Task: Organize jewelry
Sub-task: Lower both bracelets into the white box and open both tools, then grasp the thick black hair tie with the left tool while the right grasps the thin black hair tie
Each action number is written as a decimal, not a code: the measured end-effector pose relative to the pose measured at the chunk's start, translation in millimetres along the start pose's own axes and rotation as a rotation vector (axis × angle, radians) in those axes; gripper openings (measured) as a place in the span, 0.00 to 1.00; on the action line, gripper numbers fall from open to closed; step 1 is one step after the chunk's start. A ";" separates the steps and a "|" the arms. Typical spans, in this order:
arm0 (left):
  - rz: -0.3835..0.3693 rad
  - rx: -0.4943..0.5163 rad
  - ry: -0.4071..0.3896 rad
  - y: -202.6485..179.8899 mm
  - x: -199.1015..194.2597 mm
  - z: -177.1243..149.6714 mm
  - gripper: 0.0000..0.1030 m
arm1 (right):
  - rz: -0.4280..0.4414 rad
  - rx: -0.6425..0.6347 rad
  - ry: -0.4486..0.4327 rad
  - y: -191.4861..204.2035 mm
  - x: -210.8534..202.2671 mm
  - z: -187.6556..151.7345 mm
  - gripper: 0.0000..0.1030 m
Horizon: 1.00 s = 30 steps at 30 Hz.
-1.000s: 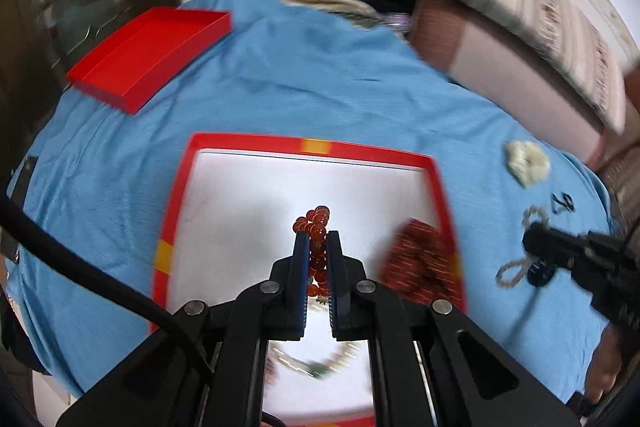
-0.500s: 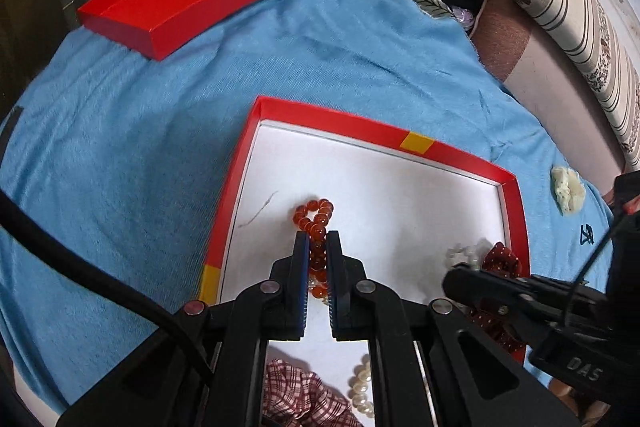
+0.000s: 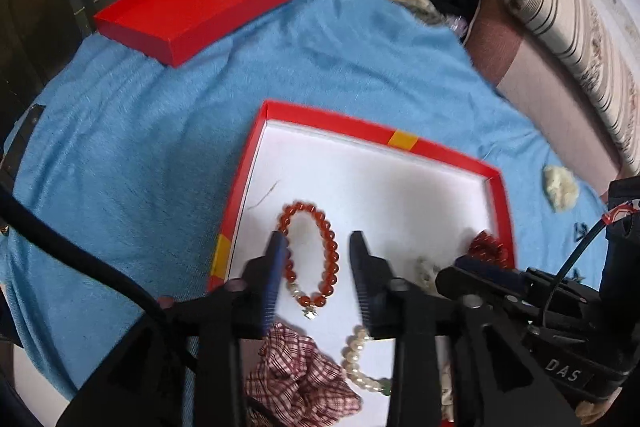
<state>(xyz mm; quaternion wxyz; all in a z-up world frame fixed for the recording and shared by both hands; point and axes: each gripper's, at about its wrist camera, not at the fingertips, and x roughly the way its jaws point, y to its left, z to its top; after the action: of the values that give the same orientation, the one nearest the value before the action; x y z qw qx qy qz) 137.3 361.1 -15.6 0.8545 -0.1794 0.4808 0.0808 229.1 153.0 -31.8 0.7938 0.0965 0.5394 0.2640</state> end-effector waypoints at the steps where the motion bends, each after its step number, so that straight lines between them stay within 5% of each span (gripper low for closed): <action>1: -0.001 -0.006 -0.018 -0.3 -8.1 2.0 0.35 | -0.003 -0.005 -0.025 0.3 -8.0 2.4 0.45; 10: 0.030 0.014 -0.104 -18.5 -57.4 -0.8 0.46 | -0.073 -0.040 -0.139 -6.1 -75.2 -5.9 0.46; 18: 0.058 0.117 -0.106 -63.3 -65.2 -29.4 0.49 | -0.169 0.070 -0.170 -73.5 -133.9 -62.6 0.49; 24: -0.035 0.200 0.014 -111.7 -24.6 -48.1 0.49 | -0.200 0.164 -0.183 -112.9 -156.7 -102.2 0.49; 30: -0.175 0.176 0.185 -154.0 40.7 -55.5 0.36 | -0.214 0.192 -0.225 -130.6 -183.2 -119.5 0.49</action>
<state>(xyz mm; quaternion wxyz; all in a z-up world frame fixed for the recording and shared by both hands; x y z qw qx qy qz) 162.6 196.4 -41.3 0.8227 -0.1515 0.5452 -0.0533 110.8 -68.5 10.8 0.8598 0.1430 0.4770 0.1130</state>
